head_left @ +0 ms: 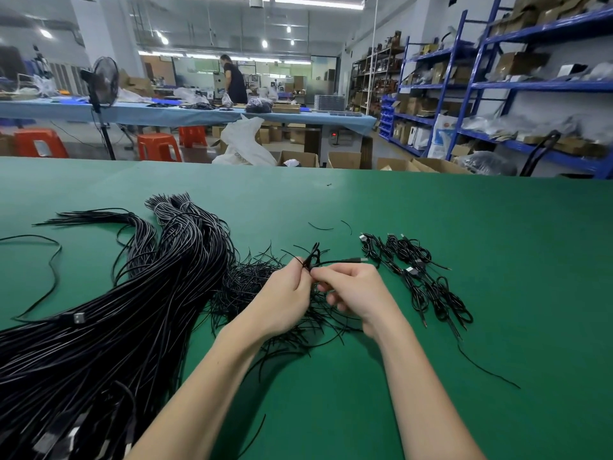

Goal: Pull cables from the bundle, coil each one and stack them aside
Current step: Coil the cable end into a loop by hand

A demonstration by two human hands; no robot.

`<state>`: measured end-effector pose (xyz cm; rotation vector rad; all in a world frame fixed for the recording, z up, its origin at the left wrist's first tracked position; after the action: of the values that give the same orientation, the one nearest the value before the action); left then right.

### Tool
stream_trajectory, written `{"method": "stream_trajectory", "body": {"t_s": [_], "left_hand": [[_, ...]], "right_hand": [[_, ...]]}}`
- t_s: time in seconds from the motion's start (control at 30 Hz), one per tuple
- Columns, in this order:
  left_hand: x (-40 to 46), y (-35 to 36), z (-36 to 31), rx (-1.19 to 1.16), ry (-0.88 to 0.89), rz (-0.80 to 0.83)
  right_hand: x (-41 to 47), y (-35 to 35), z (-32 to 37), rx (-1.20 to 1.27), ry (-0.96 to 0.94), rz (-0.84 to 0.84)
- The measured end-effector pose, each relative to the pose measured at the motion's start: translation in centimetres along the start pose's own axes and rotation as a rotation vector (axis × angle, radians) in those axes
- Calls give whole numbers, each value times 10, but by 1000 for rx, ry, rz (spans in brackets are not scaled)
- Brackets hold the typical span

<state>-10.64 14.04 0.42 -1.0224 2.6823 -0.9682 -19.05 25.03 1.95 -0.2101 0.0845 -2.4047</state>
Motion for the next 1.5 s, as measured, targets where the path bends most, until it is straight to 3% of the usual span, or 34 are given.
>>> {"method": "stream_trajectory", "body": {"t_s": [0.27, 0.57, 0.8, 0.93, 1.23, 1.5], "left_hand": [[1, 5, 3, -242, -175, 88], [-7, 7, -5, -63, 57, -75], [-5, 3, -1, -173, 3, -178], [-3, 1, -3, -203, -26, -187], [1, 0, -1, -480, -325, -45], [5, -3, -3, -656, -337, 149]], "right_hand": [[-1, 0, 0, -50, -22, -11], [2, -3, -6, 53, 75, 39], [2, 1, -14, 145, 168, 136], [2, 1, -14, 171, 53, 102], [0, -1, -13, 96, -164, 82], [2, -10, -9, -18, -248, 153]]}}
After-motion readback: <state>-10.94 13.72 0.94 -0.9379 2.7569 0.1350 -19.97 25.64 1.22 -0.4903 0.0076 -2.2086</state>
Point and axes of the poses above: each hand's wrist, its own x-axis towards the middle knuckle, its own y-axis out of the palm, z = x × y, the point moved 2 cm from there along x, towards the middle knuckle, and after that the axes turned 12 degrees about -y, right-handed, at the moved point
